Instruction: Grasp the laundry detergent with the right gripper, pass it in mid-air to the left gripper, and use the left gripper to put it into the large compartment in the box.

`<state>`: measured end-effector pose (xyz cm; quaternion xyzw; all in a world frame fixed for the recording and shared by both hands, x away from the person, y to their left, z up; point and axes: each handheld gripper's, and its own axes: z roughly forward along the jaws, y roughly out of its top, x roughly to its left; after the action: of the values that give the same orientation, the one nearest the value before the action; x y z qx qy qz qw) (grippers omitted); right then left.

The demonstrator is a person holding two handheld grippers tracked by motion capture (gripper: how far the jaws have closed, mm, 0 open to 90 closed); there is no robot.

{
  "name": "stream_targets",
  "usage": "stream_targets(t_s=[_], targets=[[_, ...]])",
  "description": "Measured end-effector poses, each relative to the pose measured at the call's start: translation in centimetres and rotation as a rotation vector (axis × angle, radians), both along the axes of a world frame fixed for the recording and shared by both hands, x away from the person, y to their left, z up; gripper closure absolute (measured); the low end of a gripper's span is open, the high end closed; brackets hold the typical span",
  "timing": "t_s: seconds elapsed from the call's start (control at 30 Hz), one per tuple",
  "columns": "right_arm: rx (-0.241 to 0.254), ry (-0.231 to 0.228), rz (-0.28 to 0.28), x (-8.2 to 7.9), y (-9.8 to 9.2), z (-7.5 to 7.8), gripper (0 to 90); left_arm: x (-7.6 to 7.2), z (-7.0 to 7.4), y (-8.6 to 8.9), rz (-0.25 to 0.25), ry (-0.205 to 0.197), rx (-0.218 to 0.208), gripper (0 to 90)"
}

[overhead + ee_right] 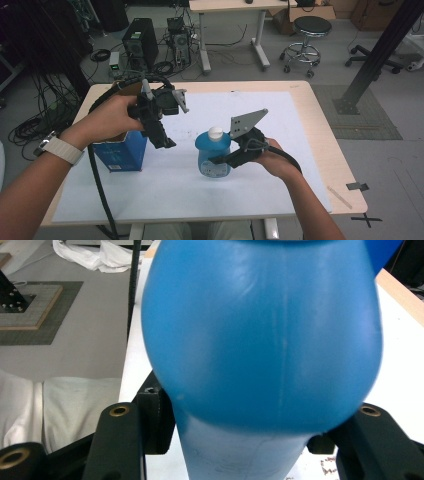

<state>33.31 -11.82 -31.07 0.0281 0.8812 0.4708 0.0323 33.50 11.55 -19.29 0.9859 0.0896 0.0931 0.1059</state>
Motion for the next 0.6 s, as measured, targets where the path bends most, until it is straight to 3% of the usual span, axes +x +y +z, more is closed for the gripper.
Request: stream_targets(t_s=[0.3,0.6], targets=[[0.005,-0.004,0.014,-0.4,0.6,0.1,43.8,-0.9,0.6,-0.7,-0.028,0.024,-0.033,7.5],[0.001,0.0,0.034,-0.3,1.5,-0.4,43.9,-1.1,0.6,-0.9,-0.045,0.057,-0.033,7.5]])
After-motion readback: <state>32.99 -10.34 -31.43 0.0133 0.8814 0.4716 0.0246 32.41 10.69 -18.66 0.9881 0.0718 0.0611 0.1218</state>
